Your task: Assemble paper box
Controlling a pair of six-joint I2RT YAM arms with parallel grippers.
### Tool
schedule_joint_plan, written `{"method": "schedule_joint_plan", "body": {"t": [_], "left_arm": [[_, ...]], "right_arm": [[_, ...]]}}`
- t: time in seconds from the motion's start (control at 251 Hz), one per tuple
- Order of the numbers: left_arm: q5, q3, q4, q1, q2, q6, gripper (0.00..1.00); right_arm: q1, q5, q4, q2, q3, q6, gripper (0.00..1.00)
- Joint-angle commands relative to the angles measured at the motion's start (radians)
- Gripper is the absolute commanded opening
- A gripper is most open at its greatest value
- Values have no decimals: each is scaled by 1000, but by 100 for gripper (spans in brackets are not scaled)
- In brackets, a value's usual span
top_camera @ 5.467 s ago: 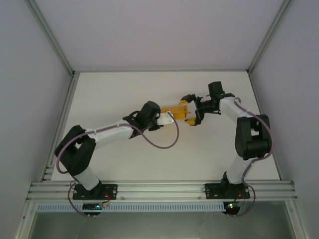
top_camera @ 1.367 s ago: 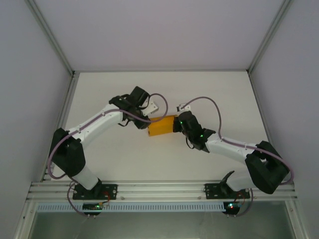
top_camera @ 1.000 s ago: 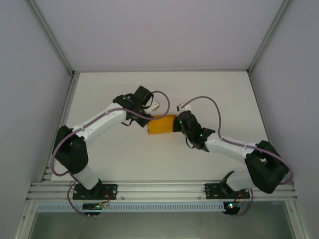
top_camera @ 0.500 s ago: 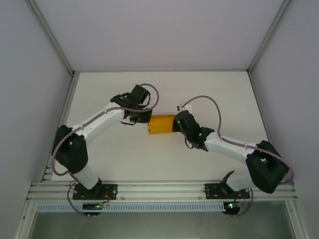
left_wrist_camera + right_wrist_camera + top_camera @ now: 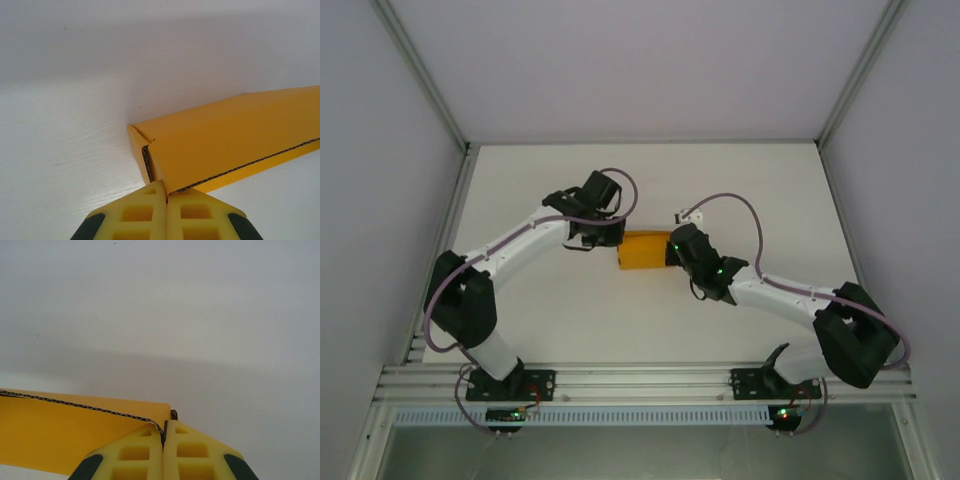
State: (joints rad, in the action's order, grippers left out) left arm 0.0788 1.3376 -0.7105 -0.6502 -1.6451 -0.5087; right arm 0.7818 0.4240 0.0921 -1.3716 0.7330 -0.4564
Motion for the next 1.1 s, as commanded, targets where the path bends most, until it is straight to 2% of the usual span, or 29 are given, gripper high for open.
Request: {"method": "schedule_joint_plan", "body": {"t": [0.0,0.168,0.323,0.455,0.631,0.706,0.774,0.842,0.914,1.026,1.098], "left_arm": [[-72,-63,-152,-34,-48,50,0],[-79,-100,-108,-61,-44,56,0],[-93,-193,-47,-81,-35,14,0],[-137,-236,-21,-93,-2,1,0],[-115,-225,0,-100,-1,25,0],[-109,-209,-1,-100,-12,23,0],[-108,-198,-6,-100,-18,27,0],[-110,-185,-13,-100,-22,25,0],[-111,-175,-18,-101,-31,27,0],[-108,-163,-23,-101,-39,35,0],[-107,-153,-25,-101,-43,40,0]], "right_arm": [[18,-42,-147,-36,-47,-7,0],[30,-13,-120,-34,-59,15,0],[50,-1,37,-37,-150,82,0],[44,-22,2,-39,-144,82,0],[45,-43,-8,-32,-132,78,0],[35,-74,-30,-17,-117,61,9],[19,-138,-61,10,-98,64,22],[-3,-190,-99,51,-72,67,29],[-31,-257,-125,100,-47,89,45],[-83,-363,-101,176,-34,132,79],[-126,-465,-76,204,-21,162,86]]}}
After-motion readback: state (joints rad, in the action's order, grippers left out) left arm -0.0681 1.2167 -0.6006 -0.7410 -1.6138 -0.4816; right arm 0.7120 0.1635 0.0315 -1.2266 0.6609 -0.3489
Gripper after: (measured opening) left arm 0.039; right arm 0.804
